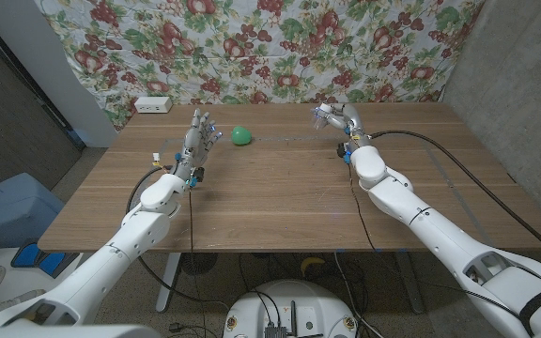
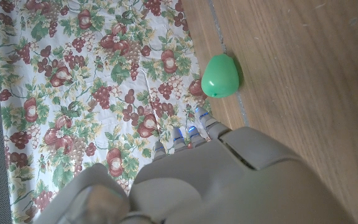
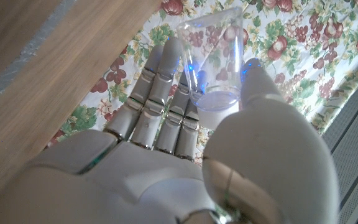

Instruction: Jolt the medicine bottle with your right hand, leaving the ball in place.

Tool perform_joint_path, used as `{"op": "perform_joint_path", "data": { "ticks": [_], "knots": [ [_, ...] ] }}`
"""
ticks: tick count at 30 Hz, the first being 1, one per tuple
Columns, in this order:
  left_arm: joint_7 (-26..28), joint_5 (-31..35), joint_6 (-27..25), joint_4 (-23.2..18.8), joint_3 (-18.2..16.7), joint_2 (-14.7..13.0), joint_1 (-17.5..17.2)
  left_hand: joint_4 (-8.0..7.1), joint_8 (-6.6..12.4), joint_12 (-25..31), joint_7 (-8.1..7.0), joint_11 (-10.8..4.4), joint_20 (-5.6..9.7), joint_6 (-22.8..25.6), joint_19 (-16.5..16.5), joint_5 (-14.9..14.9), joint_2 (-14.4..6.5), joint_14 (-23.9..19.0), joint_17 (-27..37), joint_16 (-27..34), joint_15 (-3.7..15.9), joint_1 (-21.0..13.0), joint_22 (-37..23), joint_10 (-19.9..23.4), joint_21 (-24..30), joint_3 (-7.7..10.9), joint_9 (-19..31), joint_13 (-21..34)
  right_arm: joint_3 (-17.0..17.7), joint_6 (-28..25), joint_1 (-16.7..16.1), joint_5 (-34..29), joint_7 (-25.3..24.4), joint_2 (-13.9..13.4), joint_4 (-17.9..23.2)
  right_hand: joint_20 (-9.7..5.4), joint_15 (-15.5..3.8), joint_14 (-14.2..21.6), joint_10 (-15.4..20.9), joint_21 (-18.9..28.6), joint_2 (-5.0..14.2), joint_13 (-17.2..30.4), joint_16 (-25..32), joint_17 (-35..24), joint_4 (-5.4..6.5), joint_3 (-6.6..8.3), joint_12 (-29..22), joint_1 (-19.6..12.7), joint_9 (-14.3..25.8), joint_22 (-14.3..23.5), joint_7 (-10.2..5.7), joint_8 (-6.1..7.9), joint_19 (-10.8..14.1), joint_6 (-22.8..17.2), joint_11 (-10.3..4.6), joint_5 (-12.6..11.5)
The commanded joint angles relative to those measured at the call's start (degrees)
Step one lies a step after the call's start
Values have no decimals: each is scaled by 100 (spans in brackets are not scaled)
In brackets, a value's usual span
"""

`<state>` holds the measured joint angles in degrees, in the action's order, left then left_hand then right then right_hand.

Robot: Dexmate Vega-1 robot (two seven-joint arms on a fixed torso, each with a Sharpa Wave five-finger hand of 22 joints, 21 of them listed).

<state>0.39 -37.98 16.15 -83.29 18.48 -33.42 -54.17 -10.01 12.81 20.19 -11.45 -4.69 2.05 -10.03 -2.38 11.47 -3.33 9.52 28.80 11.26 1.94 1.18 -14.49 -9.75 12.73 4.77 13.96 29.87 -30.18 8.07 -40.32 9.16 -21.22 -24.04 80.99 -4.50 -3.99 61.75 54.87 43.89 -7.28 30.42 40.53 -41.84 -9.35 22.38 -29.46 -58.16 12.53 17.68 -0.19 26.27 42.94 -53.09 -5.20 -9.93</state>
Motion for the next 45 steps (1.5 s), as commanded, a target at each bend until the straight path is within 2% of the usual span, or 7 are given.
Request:
{"op": "perform_joint_path", "data": {
  "ticks": [1,14,25,35,45],
  "knots": [
    [0,-15,3,7,-16,-11,-14,-42,19,40,-52,-7,359,-247,-39,40,-423,941,17,35,1185,13,-18,-230,37,-5,32,24,170,308,62,337,28,104,-268,-784,-917,772,62,57,1443,22,-34,-32,-31,1,9,-1454,6,32,-4,-18,-26,-18,1,2],
    [-8,-13,-16,50,-1,5,22,-42,19,40,-52,-7,359,-247,-39,40,-423,941,17,35,1185,13,-18,-230,37,-5,32,24,-168,65,143,304,371,118,-470,-784,-917,771,85,168,1442,31,-91,-65,-24,-31,40,-1485,5,46,1,-26,-66,-42,9,2],
    [11,8,-36,58,25,26,50,-42,19,40,-52,-7,359,-247,-39,40,-423,941,17,35,1185,13,-18,-230,37,-5,32,24,-438,-206,131,210,609,61,-457,-784,-916,786,90,266,1441,54,-135,-100,-18,-62,63,-1510,4,55,3,-30,-110,-72,21,1],
    [54,24,-43,13,25,24,28,-42,19,40,-52,-7,359,-247,-39,40,-423,941,17,35,1185,13,-18,-230,37,-5,32,24,-392,-137,132,187,531,40,-443,-784,-916,792,108,342,1441,72,-171,-127,-12,-86,79,-1527,4,59,-8,-42,-147,-76,26,-1],
    [121,47,-30,-63,7,11,-28,-42,19,40,-52,-7,359,-247,-39,40,-423,941,17,35,1185,13,-18,-230,37,-5,32,24,-42,328,123,184,57,71,-438,-782,-914,812,122,411,1441,94,-194,-160,-6,-109,91,-1538,4,61,-13,-49,-185,-88,-2,-2]
  ]
}}
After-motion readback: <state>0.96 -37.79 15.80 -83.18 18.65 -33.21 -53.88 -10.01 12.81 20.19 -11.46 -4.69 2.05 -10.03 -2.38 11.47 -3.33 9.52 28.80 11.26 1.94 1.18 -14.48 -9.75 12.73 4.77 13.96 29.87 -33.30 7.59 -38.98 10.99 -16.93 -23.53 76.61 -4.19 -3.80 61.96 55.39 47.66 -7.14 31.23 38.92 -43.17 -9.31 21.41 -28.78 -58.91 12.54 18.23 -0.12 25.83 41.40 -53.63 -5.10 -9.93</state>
